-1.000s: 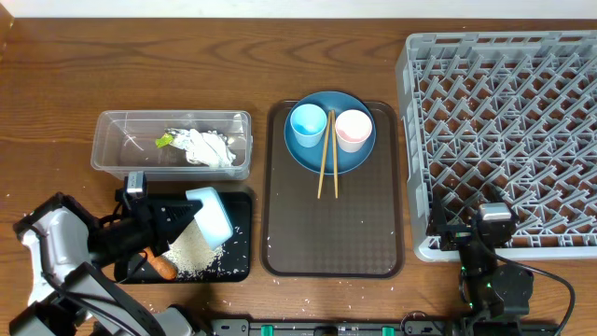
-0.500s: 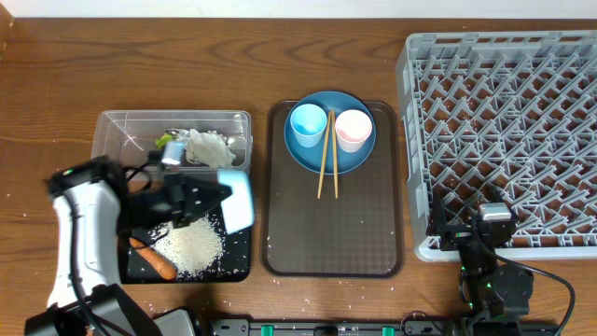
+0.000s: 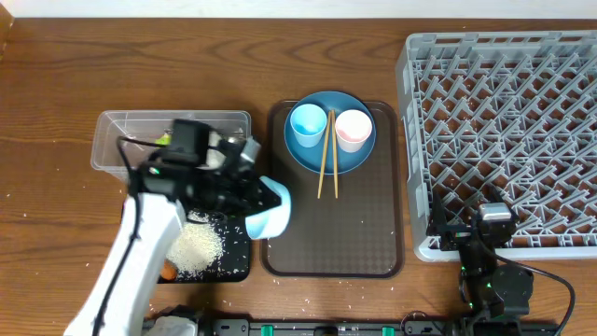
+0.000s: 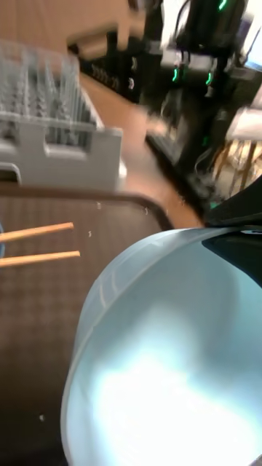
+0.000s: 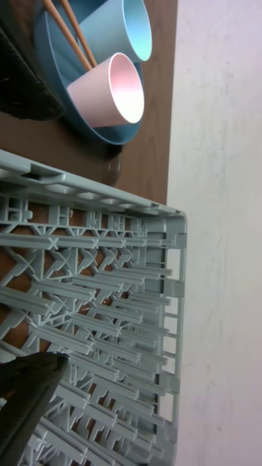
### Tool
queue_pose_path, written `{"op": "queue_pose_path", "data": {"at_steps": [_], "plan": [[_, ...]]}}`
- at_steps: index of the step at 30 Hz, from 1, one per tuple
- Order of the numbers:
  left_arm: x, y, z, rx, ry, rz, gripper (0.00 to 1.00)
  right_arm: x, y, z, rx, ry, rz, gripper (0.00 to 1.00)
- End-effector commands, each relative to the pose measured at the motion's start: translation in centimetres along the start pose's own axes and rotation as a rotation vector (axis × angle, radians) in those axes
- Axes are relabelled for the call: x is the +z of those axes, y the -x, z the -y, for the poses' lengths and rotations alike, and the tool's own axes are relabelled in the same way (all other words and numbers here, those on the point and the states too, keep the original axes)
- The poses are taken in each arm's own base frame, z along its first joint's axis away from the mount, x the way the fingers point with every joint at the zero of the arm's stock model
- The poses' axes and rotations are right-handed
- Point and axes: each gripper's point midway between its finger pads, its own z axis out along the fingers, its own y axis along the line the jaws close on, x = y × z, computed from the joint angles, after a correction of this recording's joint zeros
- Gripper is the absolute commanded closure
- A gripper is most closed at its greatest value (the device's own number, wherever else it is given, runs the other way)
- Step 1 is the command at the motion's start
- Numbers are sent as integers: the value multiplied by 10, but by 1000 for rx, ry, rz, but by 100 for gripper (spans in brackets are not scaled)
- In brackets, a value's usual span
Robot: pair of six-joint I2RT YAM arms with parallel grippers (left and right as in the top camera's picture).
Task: Sort waste into correct bins and load items into the dishwasher rack
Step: 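Carry the empty bowl right back onto the brown tray, then release the bowl and move the left gripper back over the black tray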
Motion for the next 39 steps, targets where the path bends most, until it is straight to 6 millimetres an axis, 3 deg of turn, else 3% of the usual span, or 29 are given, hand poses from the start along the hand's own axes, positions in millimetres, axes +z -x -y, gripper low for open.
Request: {"op": "queue_pose_path", "data": {"at_steps": [1,7,12,16,27,35,39], "plan": [[1,4,-11,-74,251,121,94,0,-2,1,-4,-3,-6,1],[21,-6,-7,46,515,260,94,0,-2,1,-4,-3,-6,1],[41,-12,17,182,589,399,94,0,-2,1,-4,-3,-6,1],[56,-19,25,257,648,468,94,0,-2,1,-4,-3,-6,1],[112,-34,10,327,724,372,94,0,-2,1,-4,-3,-7,1],[123,-41,12,314,686,322,94,0,-2,1,-4,-3,-6,1],[125,-43,13,311,679,313,85,0,-2,1,-4,-3,-6,1]]}}
